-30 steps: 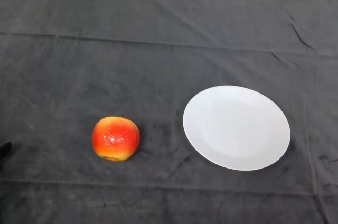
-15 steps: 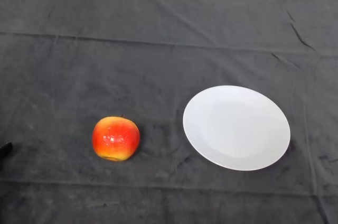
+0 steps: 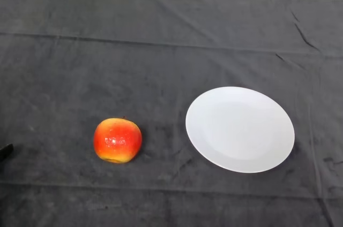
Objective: Move the apple to the plate
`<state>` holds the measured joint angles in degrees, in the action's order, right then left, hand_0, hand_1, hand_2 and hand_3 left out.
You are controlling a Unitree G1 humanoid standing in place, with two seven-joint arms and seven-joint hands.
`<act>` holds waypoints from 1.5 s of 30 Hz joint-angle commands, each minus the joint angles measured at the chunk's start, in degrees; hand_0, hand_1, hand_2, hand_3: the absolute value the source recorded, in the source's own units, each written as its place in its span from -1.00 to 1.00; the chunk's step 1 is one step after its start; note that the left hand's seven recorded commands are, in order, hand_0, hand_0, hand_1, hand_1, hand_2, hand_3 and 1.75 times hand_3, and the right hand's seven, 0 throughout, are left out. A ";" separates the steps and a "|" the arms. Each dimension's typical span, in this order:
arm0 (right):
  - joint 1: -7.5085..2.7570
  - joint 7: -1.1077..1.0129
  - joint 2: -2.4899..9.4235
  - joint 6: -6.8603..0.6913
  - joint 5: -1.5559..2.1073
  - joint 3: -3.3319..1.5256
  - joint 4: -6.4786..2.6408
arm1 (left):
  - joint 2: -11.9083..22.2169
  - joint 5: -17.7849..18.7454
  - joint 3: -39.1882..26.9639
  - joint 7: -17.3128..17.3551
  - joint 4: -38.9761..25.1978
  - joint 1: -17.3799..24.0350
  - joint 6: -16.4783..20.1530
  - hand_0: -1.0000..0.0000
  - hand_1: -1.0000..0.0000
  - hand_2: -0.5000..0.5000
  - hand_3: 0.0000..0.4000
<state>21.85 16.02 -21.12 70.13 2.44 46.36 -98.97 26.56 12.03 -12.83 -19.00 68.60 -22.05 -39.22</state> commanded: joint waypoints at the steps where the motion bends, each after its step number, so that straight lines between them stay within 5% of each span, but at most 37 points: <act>1: -3.80 -0.11 7.27 -1.44 -0.34 0.56 -4.39 | -0.69 -1.25 -1.45 0.36 2.32 -3.37 -1.72 1.00 1.00 0.00 -1.00; 23: -3.80 -0.09 7.26 -1.44 -0.39 0.60 -4.39 | 0.19 -6.90 1.24 -1.99 -2.88 -5.53 -4.97 1.00 1.00 0.00 -1.00; 34: -3.82 -0.10 7.28 -1.50 -0.37 0.58 -4.30 | -1.82 -11.78 5.30 -5.07 -17.61 -1.62 -2.28 1.00 1.00 0.00 -1.00; 45: -3.86 -0.11 7.33 -1.63 -0.27 0.47 -4.11 | -3.83 -15.91 9.37 -6.68 -36.11 4.03 4.70 1.00 1.00 0.00 -1.00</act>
<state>21.88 16.02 -21.15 70.22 2.37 46.37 -98.94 22.89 -2.71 -4.23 -25.30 33.67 -18.57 -34.86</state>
